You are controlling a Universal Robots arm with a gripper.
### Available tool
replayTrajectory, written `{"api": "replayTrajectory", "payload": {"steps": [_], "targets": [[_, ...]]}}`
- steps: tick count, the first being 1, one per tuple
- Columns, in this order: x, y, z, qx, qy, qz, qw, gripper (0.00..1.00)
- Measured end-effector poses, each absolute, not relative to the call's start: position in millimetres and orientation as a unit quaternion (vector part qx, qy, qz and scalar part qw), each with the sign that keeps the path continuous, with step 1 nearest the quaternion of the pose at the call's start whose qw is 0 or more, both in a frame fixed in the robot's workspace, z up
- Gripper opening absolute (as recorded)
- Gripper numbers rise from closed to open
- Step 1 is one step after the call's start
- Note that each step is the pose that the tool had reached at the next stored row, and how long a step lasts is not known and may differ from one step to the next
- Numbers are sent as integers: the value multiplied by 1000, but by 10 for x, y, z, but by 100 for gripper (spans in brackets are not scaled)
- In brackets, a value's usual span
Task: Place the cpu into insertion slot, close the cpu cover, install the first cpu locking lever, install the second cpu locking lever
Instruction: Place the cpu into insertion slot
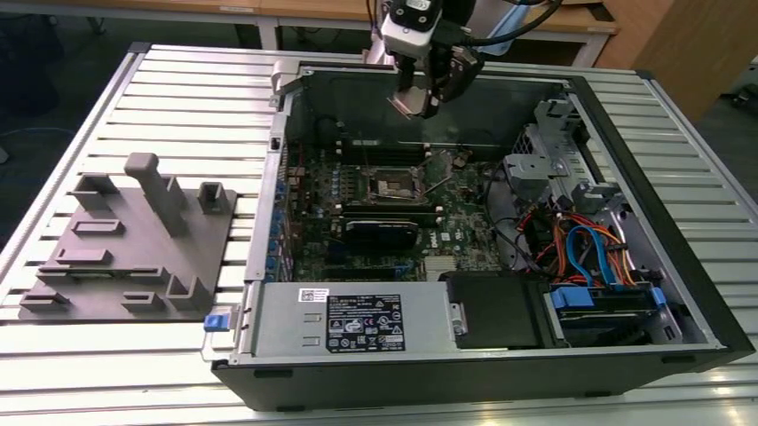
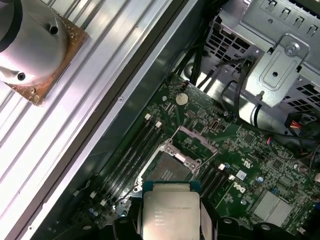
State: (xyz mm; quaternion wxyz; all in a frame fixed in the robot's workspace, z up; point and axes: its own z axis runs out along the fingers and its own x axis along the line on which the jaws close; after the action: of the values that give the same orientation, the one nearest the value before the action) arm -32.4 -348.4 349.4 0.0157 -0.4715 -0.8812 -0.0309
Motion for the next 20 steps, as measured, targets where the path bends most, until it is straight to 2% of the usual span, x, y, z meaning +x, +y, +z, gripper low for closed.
{"api": "replayTrajectory", "payload": {"steps": [20], "targets": [[-326, -3485, 3398, -520, -854, -29, 13, 54]]}}
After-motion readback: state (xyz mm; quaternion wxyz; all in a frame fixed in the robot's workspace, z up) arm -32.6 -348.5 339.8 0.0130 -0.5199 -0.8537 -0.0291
